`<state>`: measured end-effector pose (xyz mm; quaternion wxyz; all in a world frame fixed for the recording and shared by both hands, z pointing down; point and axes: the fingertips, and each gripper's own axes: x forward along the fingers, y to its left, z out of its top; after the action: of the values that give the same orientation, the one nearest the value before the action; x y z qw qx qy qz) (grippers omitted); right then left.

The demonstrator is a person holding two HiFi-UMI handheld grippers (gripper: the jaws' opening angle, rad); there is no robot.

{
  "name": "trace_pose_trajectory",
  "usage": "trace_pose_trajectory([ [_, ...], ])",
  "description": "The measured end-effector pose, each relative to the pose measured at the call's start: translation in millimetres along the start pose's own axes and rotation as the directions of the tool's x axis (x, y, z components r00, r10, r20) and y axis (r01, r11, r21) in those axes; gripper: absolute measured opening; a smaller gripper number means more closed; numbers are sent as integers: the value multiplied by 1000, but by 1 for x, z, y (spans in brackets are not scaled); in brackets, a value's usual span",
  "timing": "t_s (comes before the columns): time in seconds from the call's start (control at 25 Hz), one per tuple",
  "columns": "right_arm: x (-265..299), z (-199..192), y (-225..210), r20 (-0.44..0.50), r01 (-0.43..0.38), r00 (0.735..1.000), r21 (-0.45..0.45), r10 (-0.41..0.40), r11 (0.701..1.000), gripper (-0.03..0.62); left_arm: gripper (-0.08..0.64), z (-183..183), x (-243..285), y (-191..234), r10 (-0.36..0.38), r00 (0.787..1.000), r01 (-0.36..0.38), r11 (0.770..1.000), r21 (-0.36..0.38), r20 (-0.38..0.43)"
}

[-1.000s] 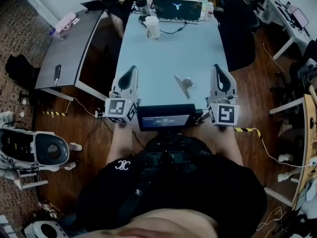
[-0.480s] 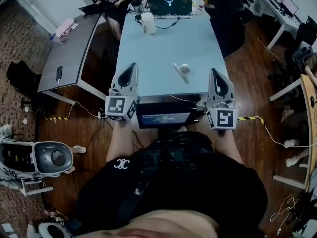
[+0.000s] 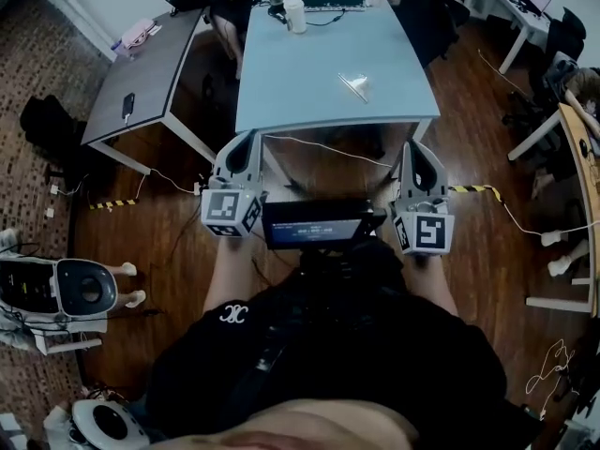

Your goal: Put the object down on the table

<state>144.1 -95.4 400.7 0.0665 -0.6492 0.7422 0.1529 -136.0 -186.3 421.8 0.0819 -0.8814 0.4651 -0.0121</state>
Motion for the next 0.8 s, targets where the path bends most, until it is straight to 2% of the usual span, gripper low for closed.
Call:
trace_pose_trajectory([
  [0.16, -37, 28, 20, 9, 8, 1000, -2, -8, 1000, -25, -2, 15, -44, -10, -9, 1000, 9, 1000, -5, 18],
  [0.36, -62, 50, 25, 30, 25, 999, 6, -25, 1000, -25, -2, 26, -69, -25, -29, 999, 29, 1000, 5, 28],
  [0.52, -75, 57, 18, 35, 34, 999, 19, -35, 999, -25, -2, 26, -73, -39, -45, 999, 45, 999, 4, 17],
  [0.8, -87, 63, 0, 27, 16, 1000, 12, -16, 1000, -25, -2, 40, -65, -69, -60, 997, 60, 998, -2, 42],
])
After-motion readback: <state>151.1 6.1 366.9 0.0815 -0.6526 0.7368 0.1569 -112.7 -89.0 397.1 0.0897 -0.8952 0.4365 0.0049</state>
